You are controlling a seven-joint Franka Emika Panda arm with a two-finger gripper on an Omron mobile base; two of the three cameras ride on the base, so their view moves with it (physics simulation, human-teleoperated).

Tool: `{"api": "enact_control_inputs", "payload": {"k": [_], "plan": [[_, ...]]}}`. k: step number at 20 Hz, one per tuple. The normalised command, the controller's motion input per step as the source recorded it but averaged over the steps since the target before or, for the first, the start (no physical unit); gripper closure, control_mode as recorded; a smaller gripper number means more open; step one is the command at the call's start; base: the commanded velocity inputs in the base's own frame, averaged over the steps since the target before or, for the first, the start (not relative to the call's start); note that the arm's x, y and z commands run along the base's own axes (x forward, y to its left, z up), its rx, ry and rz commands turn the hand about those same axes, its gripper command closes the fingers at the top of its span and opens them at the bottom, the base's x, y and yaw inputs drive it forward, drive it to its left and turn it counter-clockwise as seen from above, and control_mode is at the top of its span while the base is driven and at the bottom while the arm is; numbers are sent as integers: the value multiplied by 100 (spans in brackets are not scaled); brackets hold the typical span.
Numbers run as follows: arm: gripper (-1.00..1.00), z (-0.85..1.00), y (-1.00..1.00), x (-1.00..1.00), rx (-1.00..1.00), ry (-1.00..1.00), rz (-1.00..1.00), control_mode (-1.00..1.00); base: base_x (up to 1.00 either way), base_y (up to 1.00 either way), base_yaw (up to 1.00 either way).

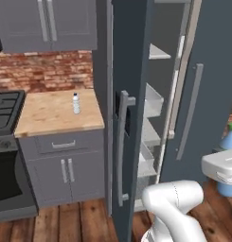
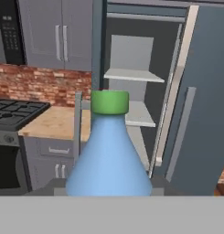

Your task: Take the bottled waters from the counter and place them in the freezer to freeze. Close the freezer door after placing the bottles.

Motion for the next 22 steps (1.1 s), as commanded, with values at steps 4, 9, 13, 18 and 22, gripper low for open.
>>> {"api": "enact_control_inputs", "payload": {"k": [4,9,13,18,22], "plan": [[100,0,0,0,0,0,0,100,0,-73,0],[100,0,0,0,0,0,0,100,4,-68,0],[100,0,0,0,0,0,0,100,29,-60,2],[100,0,0,0,0,0,0,100,45,-54,4],[100,0,0,0,0,0,0,100,47,-40,6]]}}
